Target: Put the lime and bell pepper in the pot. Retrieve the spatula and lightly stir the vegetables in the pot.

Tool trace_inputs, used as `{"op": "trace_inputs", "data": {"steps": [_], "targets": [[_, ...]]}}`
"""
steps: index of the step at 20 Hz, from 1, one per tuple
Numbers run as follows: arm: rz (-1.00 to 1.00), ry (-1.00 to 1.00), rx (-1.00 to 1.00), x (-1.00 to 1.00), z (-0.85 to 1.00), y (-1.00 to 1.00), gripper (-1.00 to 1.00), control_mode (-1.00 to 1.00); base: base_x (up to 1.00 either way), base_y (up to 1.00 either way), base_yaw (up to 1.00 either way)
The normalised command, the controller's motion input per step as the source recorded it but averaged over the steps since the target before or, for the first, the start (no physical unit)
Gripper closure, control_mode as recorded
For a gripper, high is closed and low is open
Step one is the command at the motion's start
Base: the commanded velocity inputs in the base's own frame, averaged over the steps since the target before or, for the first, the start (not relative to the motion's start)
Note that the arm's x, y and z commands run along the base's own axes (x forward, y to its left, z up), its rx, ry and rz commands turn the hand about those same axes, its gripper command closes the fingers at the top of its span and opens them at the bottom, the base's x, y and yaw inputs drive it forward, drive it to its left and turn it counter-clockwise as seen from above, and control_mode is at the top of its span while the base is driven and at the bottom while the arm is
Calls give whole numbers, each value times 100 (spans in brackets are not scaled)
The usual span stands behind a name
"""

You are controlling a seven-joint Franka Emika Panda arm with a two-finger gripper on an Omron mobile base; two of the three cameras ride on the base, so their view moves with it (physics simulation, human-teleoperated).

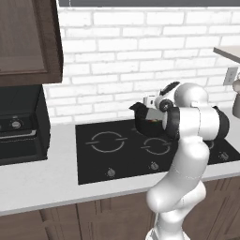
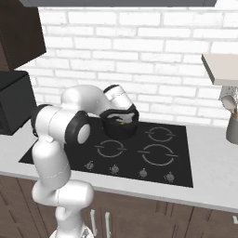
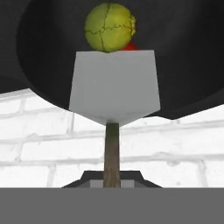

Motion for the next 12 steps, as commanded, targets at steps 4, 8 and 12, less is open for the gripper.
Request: {"op": "trace_inputs", "data": {"steps": [4, 8, 12], "targets": [[0, 10, 0, 0, -53, 0, 100, -100, 0, 0, 0], [0, 4, 0, 0, -49, 0, 100, -100, 0, 0, 0], [0, 0, 0, 0, -5, 0, 100, -100, 0, 0, 0]]}}
